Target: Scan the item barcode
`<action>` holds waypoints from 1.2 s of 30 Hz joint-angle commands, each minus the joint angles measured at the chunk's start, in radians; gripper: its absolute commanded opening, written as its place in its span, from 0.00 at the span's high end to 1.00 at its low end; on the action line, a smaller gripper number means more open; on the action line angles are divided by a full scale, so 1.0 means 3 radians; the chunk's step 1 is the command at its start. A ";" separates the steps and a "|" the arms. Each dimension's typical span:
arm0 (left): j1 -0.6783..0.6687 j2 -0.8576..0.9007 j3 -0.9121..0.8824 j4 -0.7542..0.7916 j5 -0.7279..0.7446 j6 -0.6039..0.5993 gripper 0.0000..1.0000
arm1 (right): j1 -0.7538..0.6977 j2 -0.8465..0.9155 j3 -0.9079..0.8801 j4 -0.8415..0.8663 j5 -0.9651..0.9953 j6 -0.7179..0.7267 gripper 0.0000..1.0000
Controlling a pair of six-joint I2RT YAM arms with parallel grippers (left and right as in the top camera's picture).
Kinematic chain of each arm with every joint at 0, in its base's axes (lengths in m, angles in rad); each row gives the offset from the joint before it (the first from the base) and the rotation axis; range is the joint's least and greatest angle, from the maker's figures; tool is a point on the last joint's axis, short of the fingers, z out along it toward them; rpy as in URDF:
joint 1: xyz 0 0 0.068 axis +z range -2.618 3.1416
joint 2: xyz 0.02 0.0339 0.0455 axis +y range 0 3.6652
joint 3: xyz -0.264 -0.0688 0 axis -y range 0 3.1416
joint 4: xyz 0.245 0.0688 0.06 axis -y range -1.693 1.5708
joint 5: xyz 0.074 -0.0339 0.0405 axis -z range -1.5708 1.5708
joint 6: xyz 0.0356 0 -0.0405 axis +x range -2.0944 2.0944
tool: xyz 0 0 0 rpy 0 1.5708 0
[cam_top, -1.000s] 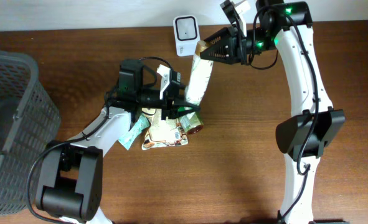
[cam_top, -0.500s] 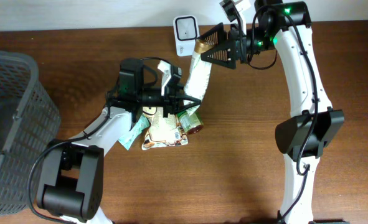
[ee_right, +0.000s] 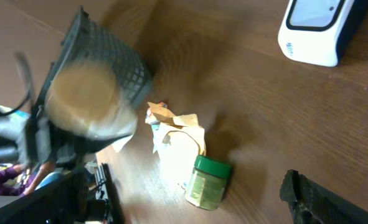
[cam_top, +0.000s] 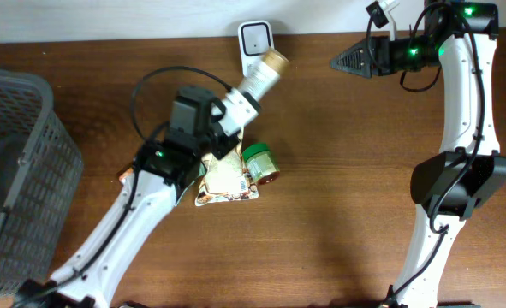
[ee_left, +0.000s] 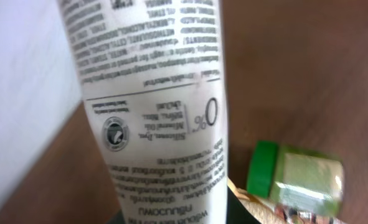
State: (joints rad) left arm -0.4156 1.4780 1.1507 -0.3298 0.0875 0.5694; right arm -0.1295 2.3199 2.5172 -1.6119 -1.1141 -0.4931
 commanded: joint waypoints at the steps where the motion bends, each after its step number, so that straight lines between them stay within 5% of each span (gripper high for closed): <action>1: -0.0228 -0.0235 0.0104 -0.0285 -0.0108 0.1397 1.00 | -0.0004 -0.0121 0.0070 0.0000 0.0184 0.0014 0.02; 9: -0.0251 -0.0238 0.0104 0.0085 -0.1246 0.2104 1.00 | -0.0006 -0.0121 0.0070 -0.0003 0.0354 -0.0103 0.02; 17: -0.0287 -0.0238 0.0104 0.0618 -0.0917 0.2650 1.00 | -0.0006 -0.0121 0.0070 -0.0095 0.0504 -0.0276 0.02; 28: -0.0286 -0.0238 0.0104 0.0660 -0.0917 0.2646 1.00 | -0.0006 -0.0121 0.0069 -0.0112 0.0505 -0.0276 0.02; 31: -0.0285 -0.0238 0.0104 0.0609 -0.0829 0.2070 1.00 | -0.0003 -0.0121 0.0067 -0.0290 0.0304 -0.0539 0.02; 34: -0.0285 -0.0238 0.0104 0.0267 -0.0132 0.1724 1.00 | -0.0003 -0.0121 0.0067 -0.0290 0.0212 -0.0577 0.02; 36: -0.0285 -0.0238 0.0104 0.0116 0.0228 0.1144 1.00 | -0.0003 -0.0121 0.0067 -0.0290 0.0240 -0.0577 0.02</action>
State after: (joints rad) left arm -0.4973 1.4433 1.1568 -0.2882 -0.0132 1.1320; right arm -0.1295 2.3199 2.5175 -1.6928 -1.0225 -0.6453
